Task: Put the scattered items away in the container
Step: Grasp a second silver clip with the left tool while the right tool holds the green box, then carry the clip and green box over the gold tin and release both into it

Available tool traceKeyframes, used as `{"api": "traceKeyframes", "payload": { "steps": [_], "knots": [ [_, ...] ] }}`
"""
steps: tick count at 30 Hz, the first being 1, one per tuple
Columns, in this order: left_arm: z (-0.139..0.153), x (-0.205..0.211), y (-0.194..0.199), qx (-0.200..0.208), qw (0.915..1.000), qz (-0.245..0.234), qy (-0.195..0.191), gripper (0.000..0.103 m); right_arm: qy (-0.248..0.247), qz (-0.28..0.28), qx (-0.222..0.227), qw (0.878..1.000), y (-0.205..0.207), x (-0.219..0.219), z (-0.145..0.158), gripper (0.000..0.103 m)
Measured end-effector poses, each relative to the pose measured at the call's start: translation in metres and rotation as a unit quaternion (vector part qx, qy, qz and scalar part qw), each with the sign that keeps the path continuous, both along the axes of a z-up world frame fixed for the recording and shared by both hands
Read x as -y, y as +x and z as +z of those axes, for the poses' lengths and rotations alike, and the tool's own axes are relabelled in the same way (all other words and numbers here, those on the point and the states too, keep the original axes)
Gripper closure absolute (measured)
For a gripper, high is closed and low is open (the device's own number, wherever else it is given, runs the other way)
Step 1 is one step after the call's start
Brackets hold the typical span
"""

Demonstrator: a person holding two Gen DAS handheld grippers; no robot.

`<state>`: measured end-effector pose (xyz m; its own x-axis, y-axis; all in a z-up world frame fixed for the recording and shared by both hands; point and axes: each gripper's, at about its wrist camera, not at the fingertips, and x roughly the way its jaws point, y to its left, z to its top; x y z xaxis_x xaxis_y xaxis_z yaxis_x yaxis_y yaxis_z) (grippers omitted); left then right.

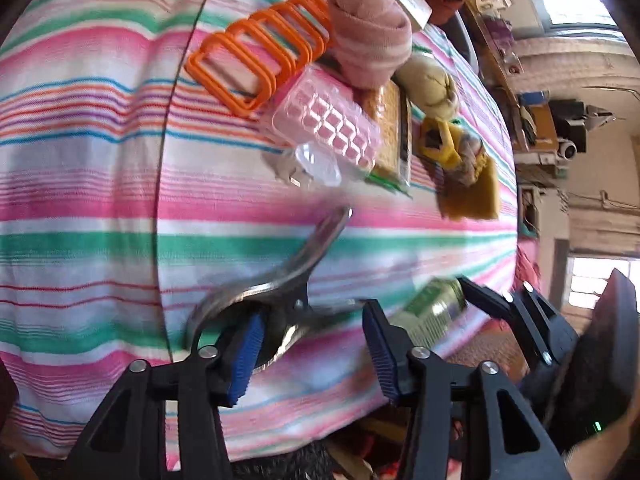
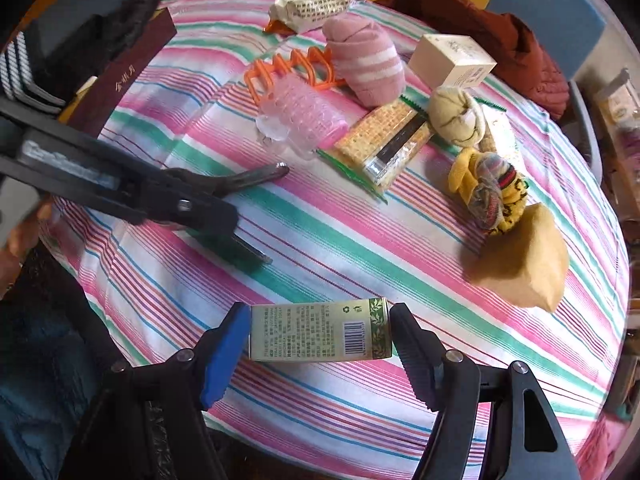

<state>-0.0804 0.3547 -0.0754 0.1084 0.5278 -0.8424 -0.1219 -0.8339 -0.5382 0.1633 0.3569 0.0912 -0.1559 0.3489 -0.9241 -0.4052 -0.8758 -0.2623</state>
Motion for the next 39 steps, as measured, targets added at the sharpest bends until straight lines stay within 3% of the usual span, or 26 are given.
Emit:
{"api": "traceKeyframes", "payload": {
  "steps": [2,7,8,11,13,15,19,23,28,34,39],
  "knots": [
    [0.002,0.000,-0.002,-0.021,0.9997,-0.009,-0.006,0.074,0.000,0.006,-0.008,1.000,-0.015,0.015,0.000,0.031],
    [0.007,0.007,-0.004,-0.065,0.9971,-0.037,-0.011,0.081,-0.003,0.017,-0.025,1.000,-0.031,0.017,-0.010,0.032],
    [0.007,0.010,-0.003,-0.073,0.9962,-0.045,-0.011,0.082,-0.004,0.017,-0.029,0.999,-0.049,0.006,-0.024,0.032],
    [0.007,0.016,-0.001,-0.093,0.9932,-0.069,-0.015,0.082,-0.001,0.017,-0.036,0.999,-0.059,-0.010,-0.042,0.032],
    [0.003,0.016,-0.003,-0.068,0.9946,-0.078,0.008,0.084,-0.001,0.012,-0.037,0.999,-0.062,-0.007,-0.044,0.032],
    [-0.001,0.019,-0.006,-0.051,0.9971,-0.057,0.005,0.076,-0.003,0.017,-0.037,0.999,-0.060,0.002,-0.043,0.032],
    [0.000,0.010,-0.012,-0.053,0.9977,-0.040,-0.015,0.076,-0.004,0.029,-0.036,0.999,-0.083,-0.030,-0.065,0.032],
    [0.003,-0.008,-0.006,-0.100,0.9913,-0.069,-0.051,0.080,-0.003,0.032,-0.050,0.998,-0.082,-0.030,-0.064,0.032],
    [0.009,-0.007,0.003,-0.138,0.9837,-0.105,-0.047,0.086,-0.016,0.028,-0.096,0.995,-0.073,-0.036,-0.057,0.032],
    [0.021,0.032,0.018,-0.173,0.9797,-0.100,-0.017,0.086,-0.046,0.005,-0.175,0.983,-0.055,-0.041,-0.047,0.032],
    [0.046,0.076,0.026,-0.216,0.9730,-0.080,0.004,0.086,-0.061,0.018,-0.207,0.976,-0.056,-0.029,-0.040,0.032]
  ]
}}
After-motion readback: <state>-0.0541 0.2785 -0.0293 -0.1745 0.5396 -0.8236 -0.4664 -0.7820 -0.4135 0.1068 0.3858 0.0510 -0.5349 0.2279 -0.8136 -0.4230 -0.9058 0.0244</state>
